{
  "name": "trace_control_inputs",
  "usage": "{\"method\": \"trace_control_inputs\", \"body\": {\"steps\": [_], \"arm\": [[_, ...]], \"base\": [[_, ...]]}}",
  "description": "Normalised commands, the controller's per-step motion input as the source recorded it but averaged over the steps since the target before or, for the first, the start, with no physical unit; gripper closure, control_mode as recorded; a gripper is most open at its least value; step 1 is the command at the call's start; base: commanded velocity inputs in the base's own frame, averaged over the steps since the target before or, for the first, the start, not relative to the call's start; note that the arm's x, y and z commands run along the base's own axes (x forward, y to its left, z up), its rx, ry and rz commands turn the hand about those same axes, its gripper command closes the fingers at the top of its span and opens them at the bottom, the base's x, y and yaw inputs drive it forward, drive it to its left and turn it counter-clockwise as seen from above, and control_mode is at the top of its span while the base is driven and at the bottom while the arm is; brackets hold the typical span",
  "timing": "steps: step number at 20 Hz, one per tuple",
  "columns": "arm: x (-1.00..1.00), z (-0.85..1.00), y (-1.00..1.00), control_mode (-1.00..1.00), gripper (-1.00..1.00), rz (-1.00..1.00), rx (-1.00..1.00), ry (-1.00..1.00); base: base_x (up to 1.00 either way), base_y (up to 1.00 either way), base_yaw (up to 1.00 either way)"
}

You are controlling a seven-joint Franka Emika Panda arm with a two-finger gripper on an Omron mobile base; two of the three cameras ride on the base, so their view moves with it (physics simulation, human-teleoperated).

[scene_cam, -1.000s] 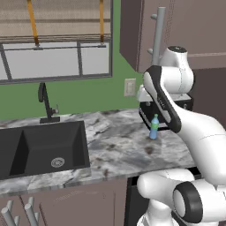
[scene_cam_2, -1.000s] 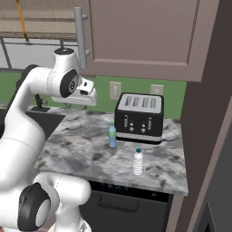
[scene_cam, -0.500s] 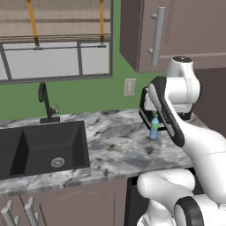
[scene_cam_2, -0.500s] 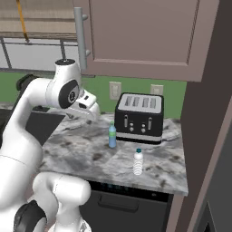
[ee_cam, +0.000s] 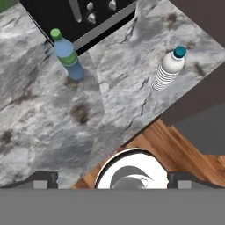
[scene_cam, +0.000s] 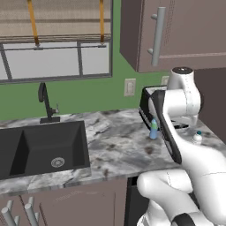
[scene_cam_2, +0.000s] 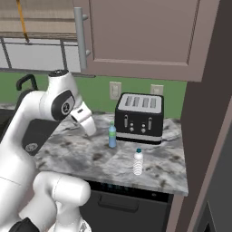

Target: Take the bottled waters from the counter and place them in the freezer to freeze. Close the freezer door after placing the bottles.

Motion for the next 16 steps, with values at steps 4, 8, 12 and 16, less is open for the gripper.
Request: {"method": "trace_control_inputs", "body": {"steps": [4,8,12,16], "arm": [[0.22,-0.11,0.18,-1.00,-1.00,-0.42,-0.21,-0.05],[0.07,-0.02,0.30,-1.00,-1.00,-0.41,-0.23,-0.14],[0.00,-0.04,0.16,-1.00,-1.00,-0.39,-0.14,-0.06],[0.00,-0.24,0.00,-1.00,-1.00,-0.39,-0.13,-0.02]], "base": [[0.00,0.00,0.00],[0.00,0.00,0.00],[0.00,0.00,0.00],[0.00,0.00,0.00]]}}
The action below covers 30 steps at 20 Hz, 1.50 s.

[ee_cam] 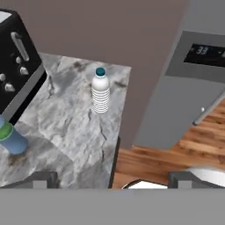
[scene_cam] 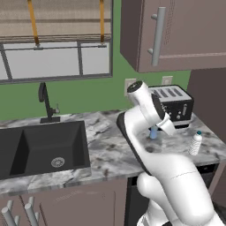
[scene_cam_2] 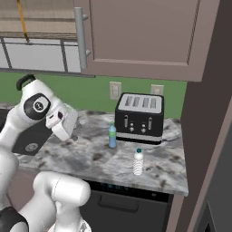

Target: Take the bottled waters from the counter and place them in the freezer to freeze. Close the freezer door after placing the bottles.

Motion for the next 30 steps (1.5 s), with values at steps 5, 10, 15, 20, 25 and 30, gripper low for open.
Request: {"method": "trace_control_inputs", "body": {"steps": [5,10,15,20,25,30], "arm": [[0.18,-0.35,0.05,-1.00,-1.00,-0.34,-0.20,-0.09],[0.37,-0.28,0.16,-1.00,-1.00,-0.25,-0.20,-0.14],[0.40,-0.12,0.17,-1.00,-1.00,-0.09,-0.06,-0.02],[0.55,-0.02,0.11,-1.00,-1.00,-0.02,-0.01,0.04],[0.29,-0.29,0.00,-1.00,-1.00,0.10,-0.11,0.08],[0.22,-0.47,0.00,-1.00,-1.00,0.18,-0.16,0.13]], "base": [[0.00,0.00,0.00],[0.00,0.00,0.00],[0.00,0.00,0.00],[0.00,0.00,0.00],[0.00,0.00,0.00],[0.00,0.00,0.00]]}}
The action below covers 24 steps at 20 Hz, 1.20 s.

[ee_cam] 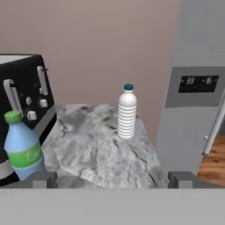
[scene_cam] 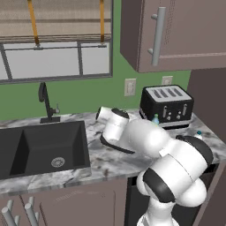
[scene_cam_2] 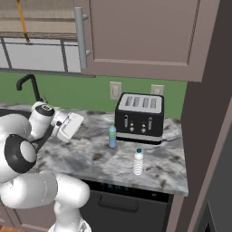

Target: Take the bottled waters from the counter and place them in the freezer to freeze. Close the freezer door after placing the bottles.

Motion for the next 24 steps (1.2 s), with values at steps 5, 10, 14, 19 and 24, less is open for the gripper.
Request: {"method": "trace_control_inputs", "body": {"steps": [5,10,14,19,24], "arm": [[0.36,-0.30,0.00,-1.00,-1.00,0.12,-0.10,0.08],[0.50,-0.14,0.00,-1.00,-1.00,0.02,-0.03,0.01],[0.48,-0.02,0.00,-1.00,-1.00,0.00,-0.01,0.00],[0.42,0.00,0.00,-1.00,-1.00,0.00,-0.01,0.00],[0.15,-0.03,0.00,-1.00,-1.00,0.00,0.00,0.00]], "base": [[0.00,0.00,0.00],[0.00,0.00,0.00],[0.00,0.00,0.00],[0.00,0.00,0.00],[0.00,0.00,0.00]]}}
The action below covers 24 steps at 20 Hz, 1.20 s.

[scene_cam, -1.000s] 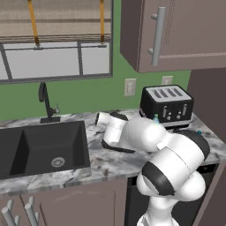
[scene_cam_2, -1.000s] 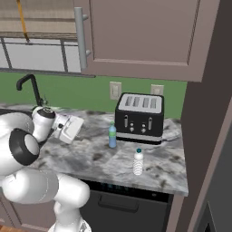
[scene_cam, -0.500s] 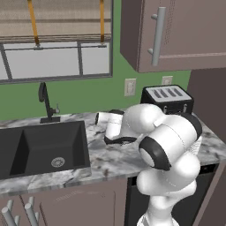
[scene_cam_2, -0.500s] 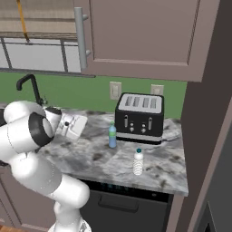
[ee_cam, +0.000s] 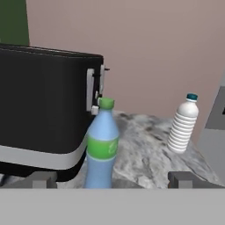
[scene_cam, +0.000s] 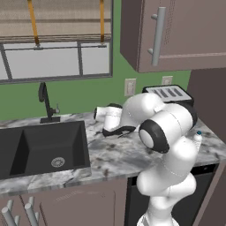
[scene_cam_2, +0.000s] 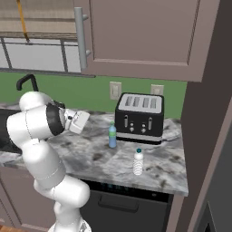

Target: Take the bottled waters from the counter and place them in the freezer to freeze. Close the freezer door after placing the bottles.

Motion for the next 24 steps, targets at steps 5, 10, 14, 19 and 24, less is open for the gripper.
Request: {"method": "trace_control_inputs", "body": {"steps": [5,10,14,19,24], "arm": [[0.00,-0.10,-0.03,-1.00,-1.00,0.00,0.00,-0.03],[0.00,-0.15,-0.09,-1.00,-1.00,0.00,0.00,-0.03],[0.00,-0.16,-0.07,-1.00,-1.00,0.03,-0.02,-0.03],[-0.07,-0.12,-0.20,-1.00,-1.00,0.04,-0.01,-0.04],[0.00,0.00,-0.28,-1.00,-1.00,0.01,0.00,-0.07]], "base": [[0.00,0.00,0.00],[0.00,0.00,0.00],[0.00,0.00,0.00],[0.00,0.00,0.00],[0.00,0.00,0.00]]}}
